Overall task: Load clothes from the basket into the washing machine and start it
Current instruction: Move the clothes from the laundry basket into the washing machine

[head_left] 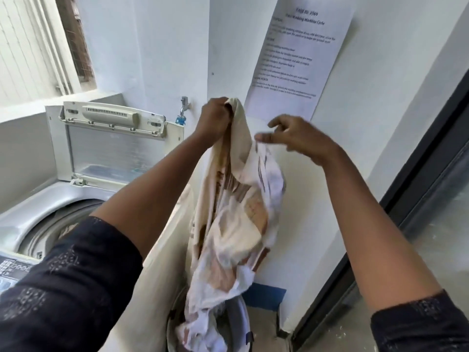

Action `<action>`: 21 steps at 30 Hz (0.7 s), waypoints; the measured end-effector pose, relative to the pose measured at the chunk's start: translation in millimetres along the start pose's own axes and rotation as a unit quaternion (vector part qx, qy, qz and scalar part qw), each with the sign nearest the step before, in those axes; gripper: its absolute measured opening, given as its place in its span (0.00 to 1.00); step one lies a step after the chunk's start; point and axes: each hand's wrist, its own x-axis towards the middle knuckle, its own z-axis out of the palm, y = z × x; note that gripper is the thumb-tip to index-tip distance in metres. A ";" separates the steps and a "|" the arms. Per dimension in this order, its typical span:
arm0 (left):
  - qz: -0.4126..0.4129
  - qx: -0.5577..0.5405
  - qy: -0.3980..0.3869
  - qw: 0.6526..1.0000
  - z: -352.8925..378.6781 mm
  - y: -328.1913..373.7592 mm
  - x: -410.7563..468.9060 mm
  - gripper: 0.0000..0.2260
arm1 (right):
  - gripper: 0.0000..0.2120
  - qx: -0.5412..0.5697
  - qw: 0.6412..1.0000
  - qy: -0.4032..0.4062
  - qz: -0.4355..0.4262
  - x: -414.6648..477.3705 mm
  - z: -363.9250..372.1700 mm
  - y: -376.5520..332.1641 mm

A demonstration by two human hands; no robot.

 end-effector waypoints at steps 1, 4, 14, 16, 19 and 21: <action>0.007 -0.006 0.012 1.000 -2.6 8.2 1.2 0.17 | 0.43 -0.031 0.998 -0.051 0.037 -1.3 8.8 2.2; 0.024 -0.045 0.058 0.997 -9.9 32.9 4.3 0.14 | 0.45 -0.079 0.962 -0.218 0.145 -6.3 45.3 13.8; 0.125 -0.189 0.105 0.968 -51.8 108.0 12.1 0.15 | 0.10 0.136 0.947 -0.133 0.259 -25.8 217.1 102.7; 0.106 -0.176 0.118 0.972 -63.2 94.8 13.6 0.14 | 0.07 0.082 0.964 -0.080 0.238 -24.4 214.7 89.1; 0.058 -0.112 0.148 0.981 -82.2 60.0 20.6 0.15 | 0.09 0.032 0.976 -0.063 0.204 -15.6 198.8 72.5; 0.022 -0.048 0.147 0.988 -93.2 42.0 18.4 0.14 | 0.17 0.011 0.977 -0.043 0.210 -3.4 191.1 53.1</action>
